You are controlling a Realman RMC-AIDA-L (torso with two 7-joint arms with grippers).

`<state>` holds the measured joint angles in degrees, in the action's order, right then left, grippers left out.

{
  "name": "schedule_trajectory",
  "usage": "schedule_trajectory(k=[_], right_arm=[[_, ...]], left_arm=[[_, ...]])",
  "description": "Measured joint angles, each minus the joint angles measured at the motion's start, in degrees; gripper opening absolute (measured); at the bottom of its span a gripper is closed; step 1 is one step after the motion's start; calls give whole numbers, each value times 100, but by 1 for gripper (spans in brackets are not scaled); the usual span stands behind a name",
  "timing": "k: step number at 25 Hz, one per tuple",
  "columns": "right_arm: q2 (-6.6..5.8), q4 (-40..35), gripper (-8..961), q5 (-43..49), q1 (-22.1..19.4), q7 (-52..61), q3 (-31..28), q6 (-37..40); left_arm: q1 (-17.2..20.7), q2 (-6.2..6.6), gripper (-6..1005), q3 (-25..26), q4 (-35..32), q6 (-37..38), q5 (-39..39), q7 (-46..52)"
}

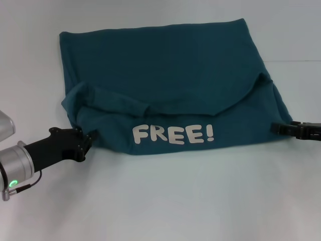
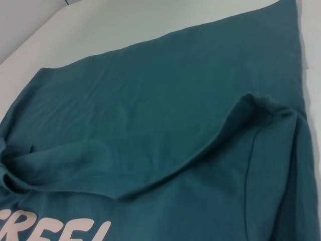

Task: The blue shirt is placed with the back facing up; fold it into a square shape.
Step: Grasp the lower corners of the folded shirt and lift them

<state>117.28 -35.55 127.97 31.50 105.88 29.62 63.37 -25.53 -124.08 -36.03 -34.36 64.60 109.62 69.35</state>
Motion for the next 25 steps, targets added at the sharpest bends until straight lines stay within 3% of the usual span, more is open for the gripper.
schedule_trajectory(k=[10, 15, 18, 25], right_arm=[[11, 143, 786, -31, 62, 82, -4, 87], [2, 133, 583, -32, 13, 146, -10, 156], [11, 119, 333, -43, -32, 147, -46, 158], [13, 108, 78, -52, -61, 96, -62, 232]], left_arm=[[2, 6, 40, 0, -1, -5, 7, 0], [4, 7, 40, 0, -1, -8, 15, -1], [8, 7, 40, 0, 0, -9, 15, -1], [33, 7, 39, 0, 0, 39, 15, 10]])
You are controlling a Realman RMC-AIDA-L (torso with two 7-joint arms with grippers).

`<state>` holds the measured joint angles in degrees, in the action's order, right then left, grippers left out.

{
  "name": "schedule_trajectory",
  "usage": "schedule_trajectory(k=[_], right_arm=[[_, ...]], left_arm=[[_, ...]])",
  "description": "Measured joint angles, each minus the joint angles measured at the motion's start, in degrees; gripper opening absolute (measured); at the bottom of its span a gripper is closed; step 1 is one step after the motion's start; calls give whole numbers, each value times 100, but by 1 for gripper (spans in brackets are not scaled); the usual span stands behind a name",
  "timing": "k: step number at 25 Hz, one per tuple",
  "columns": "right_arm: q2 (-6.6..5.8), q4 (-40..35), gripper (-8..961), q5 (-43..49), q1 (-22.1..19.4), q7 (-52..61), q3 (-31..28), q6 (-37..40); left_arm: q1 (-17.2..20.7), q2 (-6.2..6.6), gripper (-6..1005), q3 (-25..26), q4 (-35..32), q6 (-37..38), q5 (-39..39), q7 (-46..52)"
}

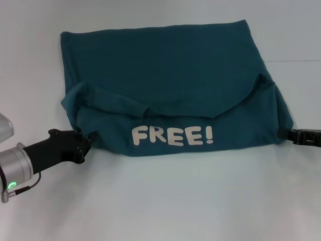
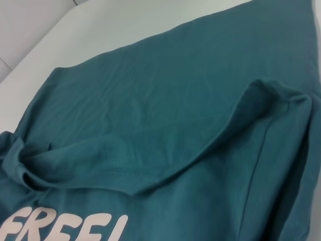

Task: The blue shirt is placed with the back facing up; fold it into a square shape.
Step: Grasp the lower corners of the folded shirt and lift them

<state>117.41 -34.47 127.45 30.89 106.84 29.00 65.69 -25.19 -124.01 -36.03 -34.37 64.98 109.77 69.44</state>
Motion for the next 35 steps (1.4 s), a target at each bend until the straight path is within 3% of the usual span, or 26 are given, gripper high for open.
schedule_trajectory(k=[4, 14, 23, 28, 35], right_arm=[[0, -15, 1, -46, -30, -69, -1, 52], [-112, -40, 0, -961, -600, -856, -20, 705], [-152, -43, 1, -1044, -1126, -1544, -461, 1371], [-221, -45, 1, -1047, -1472, -2009, -955, 1996], [-305, -111, 1, -1006, -1848, -2338, -1036, 2612]], left_arm=[[16, -4, 39, 1, -4, 14, 0, 64], [375, 2, 39, 25, -570, 841, 39, 891], [780, -4, 39, 82, -857, 1651, 302, 1197], [1025, -3, 39, 484, -1030, 2043, 506, 1417], [1143, 0, 40, 861, -1048, 2758, 893, 1457]])
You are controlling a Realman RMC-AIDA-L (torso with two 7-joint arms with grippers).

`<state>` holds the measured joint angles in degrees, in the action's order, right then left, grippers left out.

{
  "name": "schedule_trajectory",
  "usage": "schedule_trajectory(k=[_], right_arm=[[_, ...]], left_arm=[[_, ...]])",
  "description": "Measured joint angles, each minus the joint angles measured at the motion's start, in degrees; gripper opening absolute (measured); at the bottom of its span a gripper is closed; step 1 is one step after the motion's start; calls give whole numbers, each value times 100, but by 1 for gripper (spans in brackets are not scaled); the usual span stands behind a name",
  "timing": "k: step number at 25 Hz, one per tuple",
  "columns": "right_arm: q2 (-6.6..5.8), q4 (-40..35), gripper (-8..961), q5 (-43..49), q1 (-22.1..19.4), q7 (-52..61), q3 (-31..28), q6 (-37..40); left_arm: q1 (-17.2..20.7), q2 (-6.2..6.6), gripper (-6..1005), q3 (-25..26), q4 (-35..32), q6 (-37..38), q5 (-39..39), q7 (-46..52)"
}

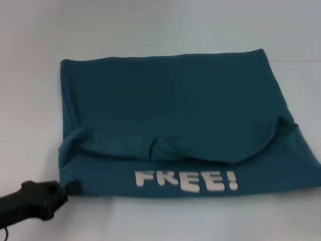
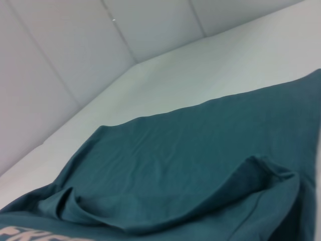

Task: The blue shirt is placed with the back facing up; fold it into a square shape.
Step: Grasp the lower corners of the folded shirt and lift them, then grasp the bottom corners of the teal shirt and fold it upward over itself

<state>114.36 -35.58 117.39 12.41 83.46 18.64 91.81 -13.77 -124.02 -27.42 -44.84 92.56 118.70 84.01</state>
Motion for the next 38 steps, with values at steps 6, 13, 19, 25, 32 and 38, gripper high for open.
schedule_trajectory(k=[6, 13, 19, 25, 32, 38], right_arm=[[2, -4, 1, 36, -367, -418, -13, 464], [3, -143, 1, 135, -758, -692, -92, 981], [60, -363, 2, 401, -990, -880, -442, 1450], [58, -391, 2, 735, -1124, -1017, -914, 1804], [80, -400, 2, 817, -1242, -1218, -1195, 2020], [86, -400, 2, 749, -972, -1123, -1504, 2077]], left_arm=[[33, 0, 39, 118, -11, 500, 503, 94], [66, 12, 40, 310, -145, 1218, 962, 246], [76, 29, 39, 345, -290, 1654, 1248, 478], [78, 50, 39, 424, -303, 1910, 1364, 566], [45, 85, 47, 655, -326, 2007, 1450, 636], [-300, 184, 57, 892, -240, 1866, 1416, 686]])
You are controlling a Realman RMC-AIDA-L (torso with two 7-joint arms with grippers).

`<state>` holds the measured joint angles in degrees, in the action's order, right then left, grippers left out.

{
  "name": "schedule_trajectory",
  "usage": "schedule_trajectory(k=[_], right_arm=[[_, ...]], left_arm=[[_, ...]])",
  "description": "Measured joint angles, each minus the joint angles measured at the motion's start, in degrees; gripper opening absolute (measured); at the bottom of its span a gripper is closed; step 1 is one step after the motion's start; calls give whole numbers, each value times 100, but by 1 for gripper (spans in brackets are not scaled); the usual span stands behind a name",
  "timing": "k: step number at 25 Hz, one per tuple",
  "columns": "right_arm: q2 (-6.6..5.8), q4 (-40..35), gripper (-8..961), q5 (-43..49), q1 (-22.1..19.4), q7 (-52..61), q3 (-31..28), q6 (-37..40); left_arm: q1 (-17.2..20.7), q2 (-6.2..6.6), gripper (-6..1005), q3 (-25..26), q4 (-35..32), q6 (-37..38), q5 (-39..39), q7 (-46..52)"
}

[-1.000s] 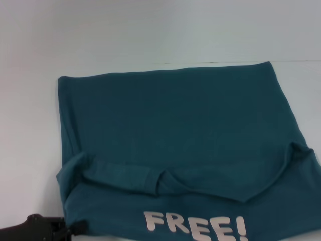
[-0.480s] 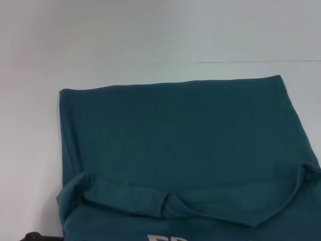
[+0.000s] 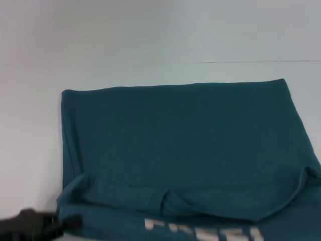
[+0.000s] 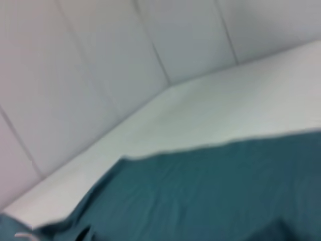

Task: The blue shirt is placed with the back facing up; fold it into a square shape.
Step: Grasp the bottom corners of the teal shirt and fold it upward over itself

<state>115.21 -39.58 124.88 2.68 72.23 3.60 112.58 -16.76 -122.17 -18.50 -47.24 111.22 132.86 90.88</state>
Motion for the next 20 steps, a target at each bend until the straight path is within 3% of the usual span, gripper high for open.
schedule_trajectory(k=[5, 11, 20], right_arm=[[-54, 43, 1, -22, 589, 275, -463, -309], [-112, 76, 15, -27, 1565, 709, -502, -1345], [-65, 558, 45, -45, 2984, 727, -231, -3396]], left_arm=[[-649, 151, 65, 282, 235, -368, -90, 174], [-1567, 290, 75, 414, 614, -1443, -211, 327], [-2432, 214, 90, 374, 1068, -3747, -416, 399]])
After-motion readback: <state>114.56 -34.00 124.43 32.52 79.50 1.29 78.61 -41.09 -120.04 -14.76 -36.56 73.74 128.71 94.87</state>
